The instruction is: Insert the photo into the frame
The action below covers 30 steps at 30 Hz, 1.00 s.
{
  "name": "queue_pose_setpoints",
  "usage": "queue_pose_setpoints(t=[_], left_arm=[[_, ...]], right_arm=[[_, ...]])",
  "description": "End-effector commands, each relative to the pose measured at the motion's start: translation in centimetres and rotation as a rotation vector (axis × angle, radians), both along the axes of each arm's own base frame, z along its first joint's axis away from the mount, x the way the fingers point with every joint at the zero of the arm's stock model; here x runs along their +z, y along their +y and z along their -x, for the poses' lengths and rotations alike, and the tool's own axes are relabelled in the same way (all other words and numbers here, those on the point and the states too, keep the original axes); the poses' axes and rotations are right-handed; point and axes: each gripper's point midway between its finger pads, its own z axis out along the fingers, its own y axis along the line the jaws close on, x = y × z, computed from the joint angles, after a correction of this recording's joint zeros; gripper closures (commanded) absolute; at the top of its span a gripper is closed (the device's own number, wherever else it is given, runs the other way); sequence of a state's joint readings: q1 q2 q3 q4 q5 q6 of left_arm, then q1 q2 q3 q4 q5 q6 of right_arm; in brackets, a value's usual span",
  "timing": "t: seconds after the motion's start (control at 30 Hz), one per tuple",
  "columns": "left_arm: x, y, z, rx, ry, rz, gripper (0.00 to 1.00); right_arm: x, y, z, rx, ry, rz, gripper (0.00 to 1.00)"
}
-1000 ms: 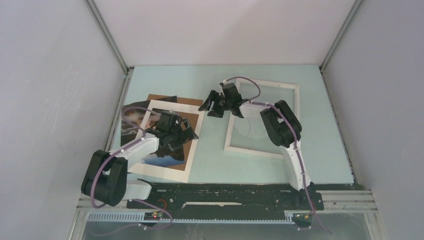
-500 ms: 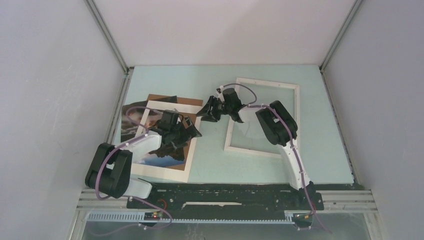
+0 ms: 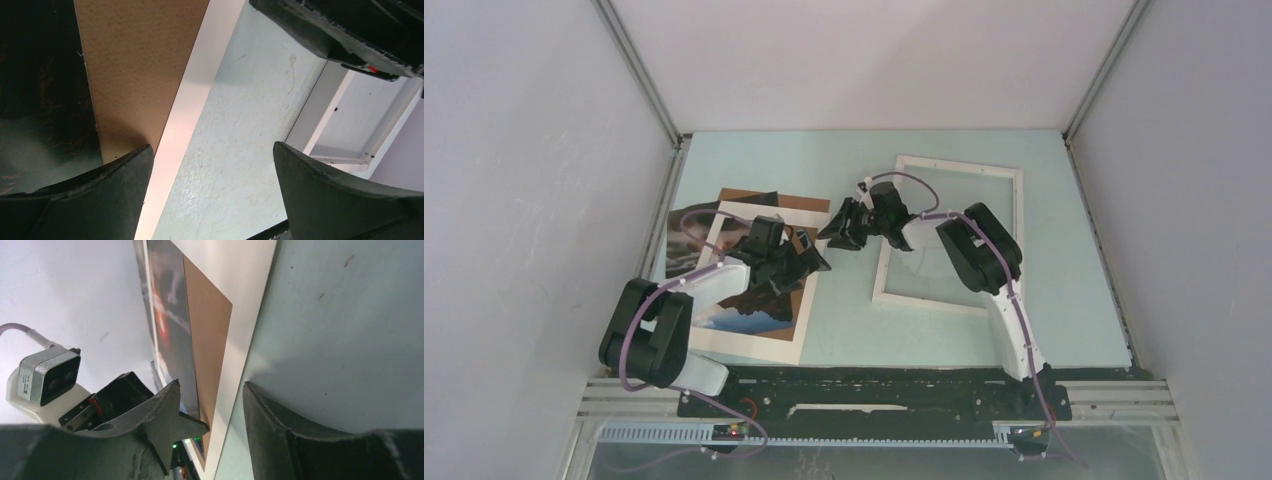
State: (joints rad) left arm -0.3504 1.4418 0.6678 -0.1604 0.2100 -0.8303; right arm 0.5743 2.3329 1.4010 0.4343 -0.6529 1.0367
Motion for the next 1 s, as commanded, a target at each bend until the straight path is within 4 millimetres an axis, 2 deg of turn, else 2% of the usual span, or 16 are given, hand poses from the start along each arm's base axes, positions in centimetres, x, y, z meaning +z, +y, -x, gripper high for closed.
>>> queue_pose_setpoints(t=[0.0, 0.17, 0.3, 0.4, 0.5, 0.6, 0.67, 0.73, 0.8, 0.9, 0.97], left_arm=[[0.1, -0.9, -0.1, -0.033, -0.001, 0.02, 0.01], [-0.3, -2.5, 0.0, -0.064, 0.01, 0.05, 0.0], [-0.2, -4.5, -0.4, -0.113, 0.014, 0.1, 0.0], [1.2, -5.9, -1.2, -0.153, -0.023, 0.125, 0.0], [4.2, -7.0, -2.1, -0.197, -0.101, 0.168, 0.0], [6.7, -5.9, -2.0, -0.23, -0.163, 0.1, 0.0], [7.3, -3.9, -1.5, -0.224, -0.184, -0.006, 0.0], [7.3, -1.7, -0.9, -0.192, -0.179, -0.093, 0.0], [6.7, -0.3, -0.4, -0.146, -0.147, -0.141, 0.0], [5.1, -0.5, -0.1, -0.119, -0.103, -0.119, 0.02], [4.4, -1.4, -0.3, -0.116, -0.083, -0.09, 0.06]], right_arm=[[0.8, -2.5, -1.9, -0.059, -0.088, 0.192, 0.41], [0.4, -3.3, -1.5, -0.045, -0.07, 0.214, 0.39], [0.7, -5.1, -0.8, -0.051, -0.07, 0.19, 0.35], [1.7, -6.3, -0.5, -0.046, -0.099, 0.175, 0.29], [2.4, -7.2, -0.1, -0.041, -0.12, 0.178, 0.25], [2.3, -7.5, 0.1, -0.043, -0.129, 0.192, 0.21], [2.2, -7.1, 0.0, -0.044, -0.128, 0.172, 0.2], [2.0, -6.5, -0.3, -0.042, -0.12, 0.159, 0.2], [2.4, -5.9, -1.5, -0.051, -0.133, 0.163, 0.2], [2.6, -5.5, -4.1, -0.09, -0.163, 0.2, 0.2], [1.6, -5.4, -5.6, -0.102, -0.171, 0.265, 0.2]])
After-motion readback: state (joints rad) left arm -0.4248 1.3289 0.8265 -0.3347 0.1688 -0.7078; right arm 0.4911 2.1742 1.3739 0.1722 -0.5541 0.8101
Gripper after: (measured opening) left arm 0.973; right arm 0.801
